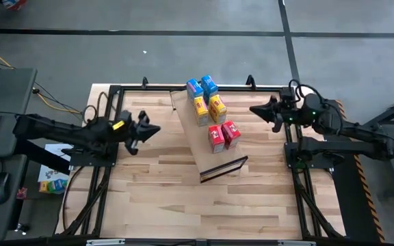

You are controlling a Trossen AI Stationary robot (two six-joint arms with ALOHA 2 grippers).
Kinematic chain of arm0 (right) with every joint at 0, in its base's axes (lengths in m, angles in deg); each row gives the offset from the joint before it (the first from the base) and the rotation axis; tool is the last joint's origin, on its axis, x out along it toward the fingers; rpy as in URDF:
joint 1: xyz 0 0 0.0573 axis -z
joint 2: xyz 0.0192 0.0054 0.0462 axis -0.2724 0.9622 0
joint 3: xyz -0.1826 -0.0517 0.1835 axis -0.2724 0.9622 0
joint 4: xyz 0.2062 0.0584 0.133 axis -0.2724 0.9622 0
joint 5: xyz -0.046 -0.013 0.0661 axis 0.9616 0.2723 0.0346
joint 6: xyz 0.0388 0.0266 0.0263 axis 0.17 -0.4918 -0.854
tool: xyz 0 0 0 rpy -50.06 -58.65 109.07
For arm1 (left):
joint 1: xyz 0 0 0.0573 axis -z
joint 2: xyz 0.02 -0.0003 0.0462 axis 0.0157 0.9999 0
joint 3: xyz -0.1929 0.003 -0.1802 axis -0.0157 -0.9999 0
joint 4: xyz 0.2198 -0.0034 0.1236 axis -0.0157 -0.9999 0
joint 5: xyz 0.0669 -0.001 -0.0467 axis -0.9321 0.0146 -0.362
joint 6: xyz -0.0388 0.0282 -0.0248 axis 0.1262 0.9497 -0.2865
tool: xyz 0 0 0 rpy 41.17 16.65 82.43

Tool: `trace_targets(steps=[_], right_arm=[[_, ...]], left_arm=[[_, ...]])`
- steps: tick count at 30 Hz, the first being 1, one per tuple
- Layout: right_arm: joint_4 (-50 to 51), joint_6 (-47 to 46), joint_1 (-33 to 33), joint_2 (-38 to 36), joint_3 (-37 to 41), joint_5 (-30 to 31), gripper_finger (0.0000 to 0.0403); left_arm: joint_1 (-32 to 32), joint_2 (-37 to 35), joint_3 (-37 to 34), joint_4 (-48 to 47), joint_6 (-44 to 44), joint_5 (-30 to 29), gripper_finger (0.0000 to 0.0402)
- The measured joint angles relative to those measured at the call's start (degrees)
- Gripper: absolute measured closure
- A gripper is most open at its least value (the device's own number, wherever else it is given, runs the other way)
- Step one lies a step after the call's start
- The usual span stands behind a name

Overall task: Stack cereal on shelf
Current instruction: Return to Home Position

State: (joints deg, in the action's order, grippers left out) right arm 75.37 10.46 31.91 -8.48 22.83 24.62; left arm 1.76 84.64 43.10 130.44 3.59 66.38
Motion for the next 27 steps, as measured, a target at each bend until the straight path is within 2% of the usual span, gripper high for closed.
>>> trace_targets(steps=[4, 9, 14, 19, 24, 27], right_arm=[[0.6, 0.4, 0.0, 0.0, -1.2, 0.0, 0.0403], [5.8, 0.3, 0.0, 0.0, -2.7, -0.3, 0.0403], [6.6, 0.1, 0.0, -0.7, -2.8, -2.0, 0.0403], [11.7, 2.3, 0.0, -3.6, -2.9, -6.8, 0.0403], [18.5, 5.6, 0.0, -9.5, -2.7, -8.7, 0.0403], [17.7, 8.2, 0.0, -14.5, 0.2, -8.8, 0.0403]], left_arm=[[0.0, -7.2, -8.0, 0.8, -2.3, -1.8, 0.0401], [0.1, -13.2, -14.7, 0.5, -4.6, -2.4, 0.0402], [0.1, -16.5, -14.8, -9.0, -3.7, -1.6, 0.0402], [0.1, -17.5, -14.8, -12.0, -3.2, 1.2, 0.0401], [0.1, -17.5, -14.8, -14.5, -3.8, 0.7, 0.0401], [0.1, -17.5, -14.8, -15.4, -3.7, 0.7, 0.0401]])
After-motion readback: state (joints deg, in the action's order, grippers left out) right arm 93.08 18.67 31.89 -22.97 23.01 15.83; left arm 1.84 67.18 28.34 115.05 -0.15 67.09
